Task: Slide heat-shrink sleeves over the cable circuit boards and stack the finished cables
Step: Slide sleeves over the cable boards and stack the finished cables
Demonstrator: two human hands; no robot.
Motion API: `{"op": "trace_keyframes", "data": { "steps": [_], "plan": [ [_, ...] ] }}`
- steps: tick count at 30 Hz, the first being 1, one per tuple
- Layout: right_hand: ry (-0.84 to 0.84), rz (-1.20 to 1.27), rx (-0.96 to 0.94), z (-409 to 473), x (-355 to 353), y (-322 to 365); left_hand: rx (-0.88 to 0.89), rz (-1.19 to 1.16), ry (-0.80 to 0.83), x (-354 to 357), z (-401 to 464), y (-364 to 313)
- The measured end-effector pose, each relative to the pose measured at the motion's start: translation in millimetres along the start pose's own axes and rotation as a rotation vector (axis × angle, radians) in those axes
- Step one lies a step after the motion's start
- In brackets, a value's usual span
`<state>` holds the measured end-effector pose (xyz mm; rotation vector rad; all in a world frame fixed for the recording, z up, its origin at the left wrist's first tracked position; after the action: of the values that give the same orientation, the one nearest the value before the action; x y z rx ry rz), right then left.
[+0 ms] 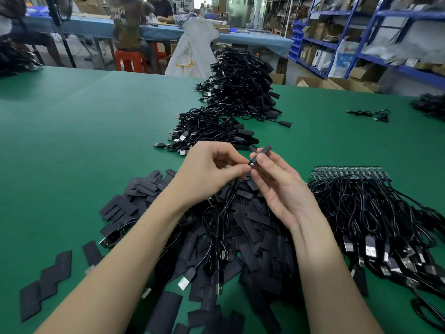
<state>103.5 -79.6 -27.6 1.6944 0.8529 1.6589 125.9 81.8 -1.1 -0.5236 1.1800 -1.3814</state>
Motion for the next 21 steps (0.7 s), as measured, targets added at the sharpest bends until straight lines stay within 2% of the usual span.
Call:
{"op": "trace_keyframes", "data": {
  "steps": [8, 14, 21],
  "plan": [
    [0.01, -0.112, 0.004, -1.1, 1.7, -0.6, -0.027, -0.043, 0.001, 0.3, -1.4, 7.0],
    [0.0, -0.16, -0.104, -2.7, 9.5, 1.7, -0.073, -0.154, -0.006, -2.8, -0.9, 9.1],
    [-0.064, -0.179, -0.188, -5.6, 15.6, 2.1, -0.075, -0.154, -0.003, -2.1, 0.1, 9.2]
  ]
}}
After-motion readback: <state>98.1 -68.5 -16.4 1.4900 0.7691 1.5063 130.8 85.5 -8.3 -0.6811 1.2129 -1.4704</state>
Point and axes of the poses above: each hand's wrist, its own z-axis towards the middle knuckle, its own x-axis out of the palm, y = z × x, the point moved 3 cm from there along z, towards the middle knuckle
